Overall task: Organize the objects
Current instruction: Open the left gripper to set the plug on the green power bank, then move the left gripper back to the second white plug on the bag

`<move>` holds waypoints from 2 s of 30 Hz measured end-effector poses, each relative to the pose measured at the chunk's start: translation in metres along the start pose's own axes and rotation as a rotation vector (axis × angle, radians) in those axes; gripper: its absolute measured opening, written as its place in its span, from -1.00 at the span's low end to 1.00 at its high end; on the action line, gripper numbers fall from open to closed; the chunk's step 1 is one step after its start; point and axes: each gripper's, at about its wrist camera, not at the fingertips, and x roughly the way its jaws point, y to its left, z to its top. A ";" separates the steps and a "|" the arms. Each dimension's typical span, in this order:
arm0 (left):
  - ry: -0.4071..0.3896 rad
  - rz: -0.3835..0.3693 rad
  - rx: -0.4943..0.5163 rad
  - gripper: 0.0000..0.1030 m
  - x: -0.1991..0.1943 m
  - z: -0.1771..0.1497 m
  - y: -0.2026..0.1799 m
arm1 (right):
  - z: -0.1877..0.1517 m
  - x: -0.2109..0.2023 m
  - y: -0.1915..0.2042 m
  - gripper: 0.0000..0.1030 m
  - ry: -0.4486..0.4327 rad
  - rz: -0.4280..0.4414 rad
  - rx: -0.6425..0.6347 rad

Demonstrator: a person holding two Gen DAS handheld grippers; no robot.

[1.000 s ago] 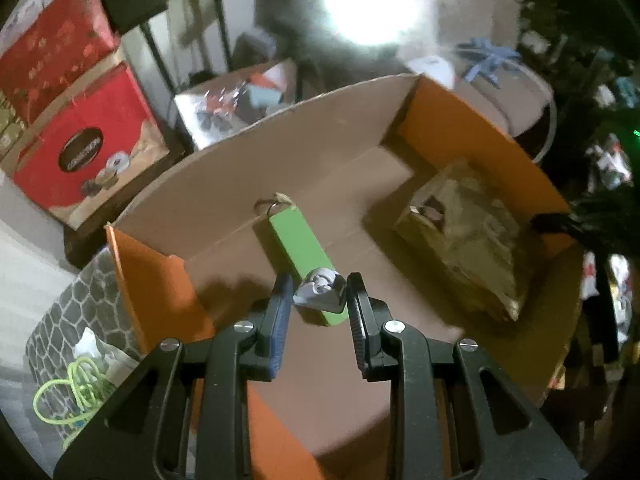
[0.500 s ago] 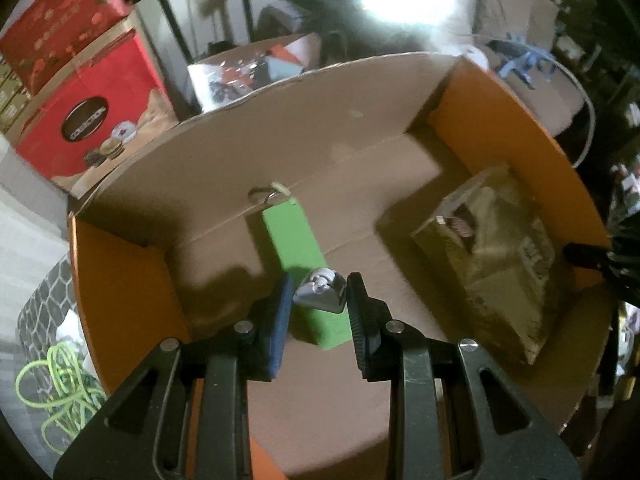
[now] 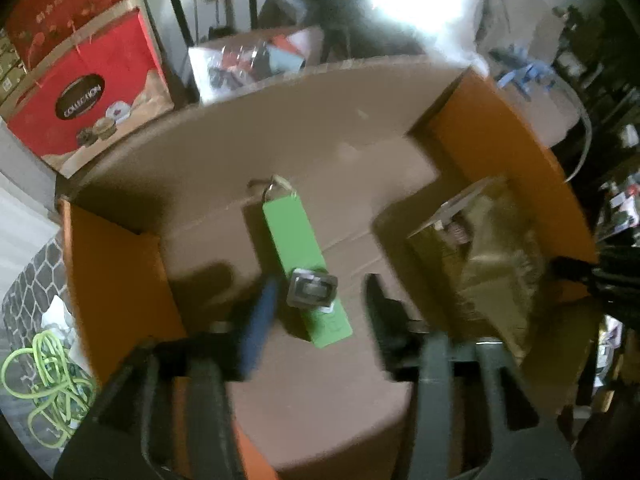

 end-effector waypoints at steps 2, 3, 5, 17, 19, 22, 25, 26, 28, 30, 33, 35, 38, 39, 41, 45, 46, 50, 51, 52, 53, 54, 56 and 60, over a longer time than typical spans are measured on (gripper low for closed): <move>-0.047 -0.021 0.009 0.18 -0.016 -0.003 0.000 | -0.001 0.000 -0.001 -0.75 -0.001 0.000 0.000; -0.063 -0.036 0.011 0.21 -0.024 -0.004 0.001 | 0.000 0.000 -0.001 -0.75 -0.001 0.001 0.000; -0.084 -0.063 0.009 0.26 -0.037 -0.006 0.004 | -0.001 0.000 -0.001 -0.75 -0.001 0.000 0.000; -0.152 0.023 -0.049 0.52 -0.097 -0.022 0.066 | -0.001 0.000 -0.002 -0.75 -0.004 0.002 0.001; -0.149 0.052 -0.072 0.52 -0.102 -0.026 0.084 | -0.002 0.000 -0.003 -0.75 -0.005 0.002 0.001; -0.121 0.095 -0.114 0.52 -0.101 -0.033 0.113 | -0.002 0.000 -0.003 -0.75 -0.007 0.004 0.002; -0.086 0.136 -0.143 0.52 -0.093 -0.041 0.137 | -0.003 -0.001 -0.004 -0.75 -0.007 0.003 0.004; -0.070 0.151 -0.148 0.52 -0.088 -0.045 0.143 | -0.003 -0.001 -0.004 -0.75 -0.007 0.003 0.003; -0.036 0.178 -0.156 0.52 -0.077 -0.049 0.155 | -0.003 -0.001 -0.004 -0.75 -0.006 0.000 0.003; -0.010 0.197 -0.170 0.52 -0.068 -0.055 0.165 | -0.004 0.000 -0.003 -0.75 -0.005 -0.003 0.001; 0.013 0.193 -0.202 0.52 -0.055 -0.061 0.179 | -0.005 0.000 -0.003 -0.75 -0.004 -0.006 0.003; 0.009 0.182 -0.213 0.52 -0.052 -0.065 0.185 | -0.005 0.000 -0.004 -0.75 -0.002 -0.006 0.005; -0.008 0.175 -0.203 0.52 -0.049 -0.066 0.188 | -0.006 0.000 -0.004 -0.75 -0.002 -0.009 0.005; -0.013 0.179 -0.196 0.52 -0.049 -0.066 0.188 | -0.006 0.000 -0.003 -0.75 -0.003 -0.011 0.005; -0.018 0.185 -0.182 0.52 -0.045 -0.066 0.186 | -0.007 0.001 -0.003 -0.75 -0.002 -0.012 0.007; -0.023 0.185 -0.151 0.52 -0.038 -0.067 0.181 | -0.008 0.002 -0.003 -0.75 0.001 -0.016 0.009; -0.025 0.192 -0.136 0.52 -0.037 -0.068 0.179 | -0.008 0.002 -0.003 -0.75 0.001 -0.017 0.008; -0.022 0.202 -0.095 0.52 -0.035 -0.066 0.175 | -0.008 0.002 -0.003 -0.75 0.004 -0.021 0.009; -0.020 0.210 -0.076 0.47 -0.034 -0.066 0.174 | -0.008 0.002 -0.002 -0.75 0.005 -0.022 0.008; -0.017 0.219 -0.059 0.42 -0.033 -0.065 0.173 | -0.008 0.002 -0.002 -0.75 0.005 -0.022 0.008; -0.011 0.231 -0.040 0.39 -0.032 -0.065 0.171 | -0.008 0.002 -0.001 -0.75 0.005 -0.022 0.009; -0.003 0.244 -0.020 0.34 -0.031 -0.065 0.169 | -0.007 0.002 -0.001 -0.75 0.005 -0.022 0.008; 0.007 0.266 0.022 0.25 -0.027 -0.066 0.166 | -0.008 0.002 -0.001 -0.75 0.005 -0.024 0.008; 0.010 0.302 0.063 0.14 -0.027 -0.066 0.161 | -0.007 0.003 0.000 -0.75 0.007 -0.024 0.011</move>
